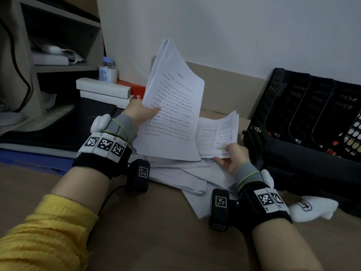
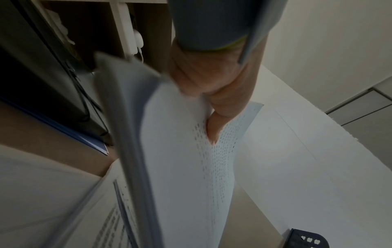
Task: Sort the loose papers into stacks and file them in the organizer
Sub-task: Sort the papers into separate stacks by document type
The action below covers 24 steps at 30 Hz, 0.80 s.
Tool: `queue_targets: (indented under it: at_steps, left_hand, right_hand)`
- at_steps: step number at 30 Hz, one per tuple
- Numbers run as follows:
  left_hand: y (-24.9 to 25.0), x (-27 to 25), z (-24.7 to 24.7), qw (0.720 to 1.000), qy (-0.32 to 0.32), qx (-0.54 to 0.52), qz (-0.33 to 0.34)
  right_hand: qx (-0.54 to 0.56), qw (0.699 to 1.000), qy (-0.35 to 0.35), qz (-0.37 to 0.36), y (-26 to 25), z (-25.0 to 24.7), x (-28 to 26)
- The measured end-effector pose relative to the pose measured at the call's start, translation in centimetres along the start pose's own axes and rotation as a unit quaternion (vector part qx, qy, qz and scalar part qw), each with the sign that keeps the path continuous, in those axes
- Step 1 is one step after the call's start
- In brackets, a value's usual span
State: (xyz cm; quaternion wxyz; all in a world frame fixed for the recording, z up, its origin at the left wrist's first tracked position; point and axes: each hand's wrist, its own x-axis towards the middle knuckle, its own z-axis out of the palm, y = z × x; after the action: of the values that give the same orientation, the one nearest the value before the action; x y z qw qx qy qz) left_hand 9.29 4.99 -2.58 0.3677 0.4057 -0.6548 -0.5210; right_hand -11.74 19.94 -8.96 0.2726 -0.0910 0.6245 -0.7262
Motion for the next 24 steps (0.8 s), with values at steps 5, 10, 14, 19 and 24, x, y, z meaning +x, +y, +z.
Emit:
queue_targets:
  at_steps: [5, 10, 14, 19, 24]
  left_hand:
    - [0.1, -0.1, -0.2, 1.0, 0.005, 0.0, -0.001]
    - [0.3, 0.0, -0.6, 0.997, 0.008, -0.081, -0.003]
    - [0.3, -0.1, -0.5, 0.991, 0.008, -0.132, -0.011]
    - [-0.1, -0.1, -0.2, 0.996, 0.015, -0.09, -0.022]
    - [-0.5, -0.2, -0.1, 1.0, 0.01, 0.0, -0.021]
  right_hand:
    - [-0.151, 0.979, -0.097, 0.095, 0.0, 0.5, -1.6]
    - [-0.157, 0.969, -0.139, 0.133, 0.0, 0.3, -1.3]
    - [-0.223, 0.944, -0.186, 0.156, -0.1, 0.8, -1.8]
    - [-0.279, 0.923, -0.219, 0.151, -0.2, 1.5, -2.2]
    - [-0.179, 0.974, -0.104, 0.094, 0.2, 0.8, -0.5]
